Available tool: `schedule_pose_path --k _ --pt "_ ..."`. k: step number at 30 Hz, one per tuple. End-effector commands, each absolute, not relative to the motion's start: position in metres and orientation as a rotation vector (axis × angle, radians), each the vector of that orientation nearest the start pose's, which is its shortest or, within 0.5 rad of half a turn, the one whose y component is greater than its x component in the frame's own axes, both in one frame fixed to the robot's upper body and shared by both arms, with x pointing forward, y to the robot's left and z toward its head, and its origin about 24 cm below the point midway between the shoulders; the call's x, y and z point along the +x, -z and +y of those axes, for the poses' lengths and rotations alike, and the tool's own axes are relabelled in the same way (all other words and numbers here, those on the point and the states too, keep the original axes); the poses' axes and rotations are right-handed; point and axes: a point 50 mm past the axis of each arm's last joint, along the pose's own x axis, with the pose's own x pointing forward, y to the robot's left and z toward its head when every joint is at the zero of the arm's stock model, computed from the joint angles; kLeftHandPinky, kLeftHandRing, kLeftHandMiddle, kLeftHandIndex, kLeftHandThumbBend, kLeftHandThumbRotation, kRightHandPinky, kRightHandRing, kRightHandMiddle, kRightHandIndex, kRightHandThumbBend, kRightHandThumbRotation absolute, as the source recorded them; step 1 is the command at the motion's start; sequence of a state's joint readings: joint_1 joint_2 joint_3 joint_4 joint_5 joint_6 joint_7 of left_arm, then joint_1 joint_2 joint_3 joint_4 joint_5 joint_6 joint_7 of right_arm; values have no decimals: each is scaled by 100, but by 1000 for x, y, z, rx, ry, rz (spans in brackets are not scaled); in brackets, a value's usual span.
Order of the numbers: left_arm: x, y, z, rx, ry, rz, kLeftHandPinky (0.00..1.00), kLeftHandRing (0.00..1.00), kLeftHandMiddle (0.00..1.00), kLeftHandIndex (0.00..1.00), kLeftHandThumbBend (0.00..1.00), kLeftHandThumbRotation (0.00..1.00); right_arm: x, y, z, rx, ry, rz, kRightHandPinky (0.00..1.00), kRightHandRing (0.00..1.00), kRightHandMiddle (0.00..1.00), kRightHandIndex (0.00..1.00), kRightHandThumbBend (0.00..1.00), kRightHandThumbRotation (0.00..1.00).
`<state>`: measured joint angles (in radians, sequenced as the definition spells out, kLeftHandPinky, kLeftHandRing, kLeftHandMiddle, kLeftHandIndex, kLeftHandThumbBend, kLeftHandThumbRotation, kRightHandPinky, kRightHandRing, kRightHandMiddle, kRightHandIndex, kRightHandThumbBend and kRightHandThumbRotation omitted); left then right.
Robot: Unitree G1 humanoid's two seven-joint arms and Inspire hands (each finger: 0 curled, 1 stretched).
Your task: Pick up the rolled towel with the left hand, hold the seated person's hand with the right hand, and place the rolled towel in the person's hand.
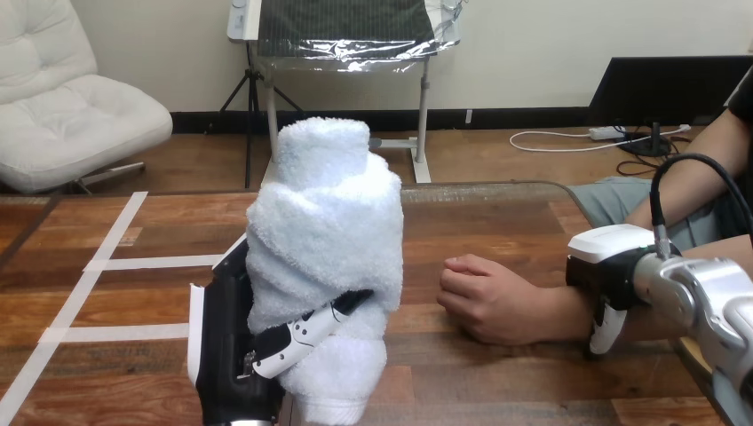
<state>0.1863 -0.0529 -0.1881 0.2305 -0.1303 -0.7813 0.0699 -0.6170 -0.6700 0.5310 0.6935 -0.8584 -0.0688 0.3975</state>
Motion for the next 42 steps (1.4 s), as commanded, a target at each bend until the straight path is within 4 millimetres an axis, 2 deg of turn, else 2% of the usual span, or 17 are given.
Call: schedule_pose_path --k 1,4,14,29,42 --pt "205 -48 109 -305 -43 -480 24 32 40 50 62 0 329 -36 -234 -1652 -629 436 21 33 43 42 64 1" --pt "205 -48 109 -298 -43 -481 24 32 40 50 62 0 329 -39 -236 -1651 -610 419 24 37 46 43 63 0" --pt "206 -47 109 -283 -41 -472 24 32 40 50 62 0 327 -50 -241 -1599 -531 337 20 31 41 39 64 0" --pt "209 -46 109 -254 -47 -464 25 33 40 49 62 0 327 -72 -248 -1516 -440 285 23 33 42 44 65 0" --pt "219 -40 112 -215 -52 -438 25 33 40 49 62 0 323 -94 -249 -1492 -390 206 22 30 39 42 68 0"
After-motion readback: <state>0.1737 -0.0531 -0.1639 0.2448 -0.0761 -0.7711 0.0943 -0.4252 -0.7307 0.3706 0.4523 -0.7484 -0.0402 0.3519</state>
